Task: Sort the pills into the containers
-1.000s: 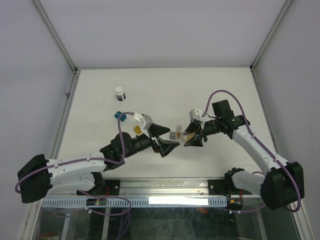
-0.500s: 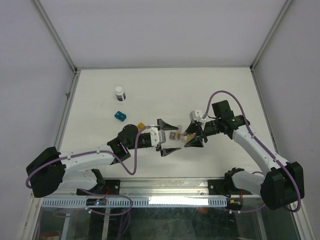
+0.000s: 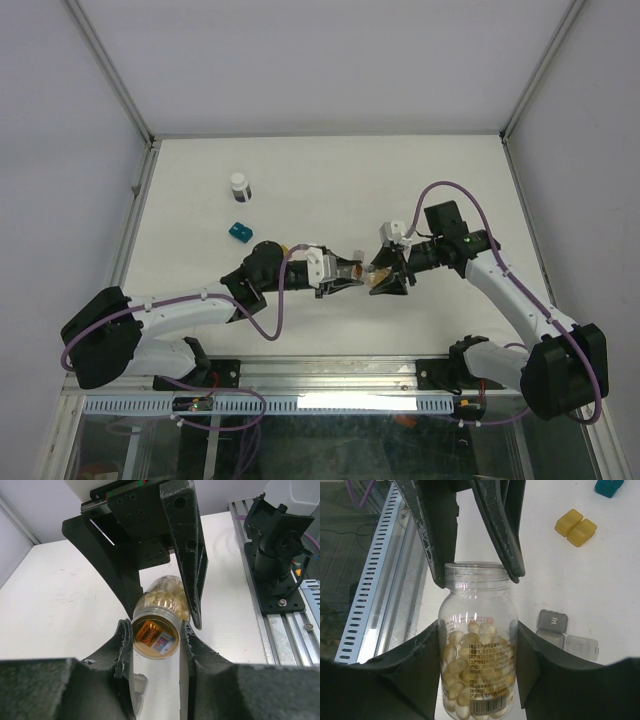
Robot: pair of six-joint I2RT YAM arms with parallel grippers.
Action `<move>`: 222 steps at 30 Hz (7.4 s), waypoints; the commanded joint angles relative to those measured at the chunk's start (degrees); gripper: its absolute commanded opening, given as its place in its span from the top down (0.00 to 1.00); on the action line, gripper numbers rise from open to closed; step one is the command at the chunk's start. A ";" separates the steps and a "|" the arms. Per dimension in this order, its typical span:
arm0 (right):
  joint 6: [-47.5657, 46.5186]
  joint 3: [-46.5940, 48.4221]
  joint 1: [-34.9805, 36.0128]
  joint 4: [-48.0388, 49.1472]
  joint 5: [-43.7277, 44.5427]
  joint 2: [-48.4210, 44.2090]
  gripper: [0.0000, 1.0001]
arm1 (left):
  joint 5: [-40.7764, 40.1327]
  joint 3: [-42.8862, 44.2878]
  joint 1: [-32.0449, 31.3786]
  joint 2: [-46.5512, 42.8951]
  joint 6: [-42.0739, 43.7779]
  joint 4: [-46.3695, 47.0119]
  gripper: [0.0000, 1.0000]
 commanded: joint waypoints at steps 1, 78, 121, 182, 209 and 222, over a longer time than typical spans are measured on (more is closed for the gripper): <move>-0.92 2.61 -0.14 0.65 -2.81 -0.46 1.00 | 3.27 2.69 1.06 0.46 -1.34 0.80 0.89; 2.76 3.38 -2.33 2.07 -2.50 0.30 1.00 | -0.97 7.01 3.57 2.24 -34.85 -0.90 1.00; 0.44 3.36 -2.32 0.24 -3.38 0.63 1.00 | 5.43 3.01 4.92 -4.45 1.31 -2.30 0.04; 3.07 3.86 -2.34 1.58 -2.12 2.02 1.00 | -26.73 9.67 -5.53 0.27 -54.78 -11.88 0.71; 2.30 3.75 -2.34 1.08 -2.47 1.49 1.00 | 2.46 -5.36 2.63 -7.06 -1.83 7.89 0.01; 1.67 3.83 -2.29 0.56 -2.65 1.50 1.00 | 8.09 5.17 5.69 3.46 -0.49 1.54 0.25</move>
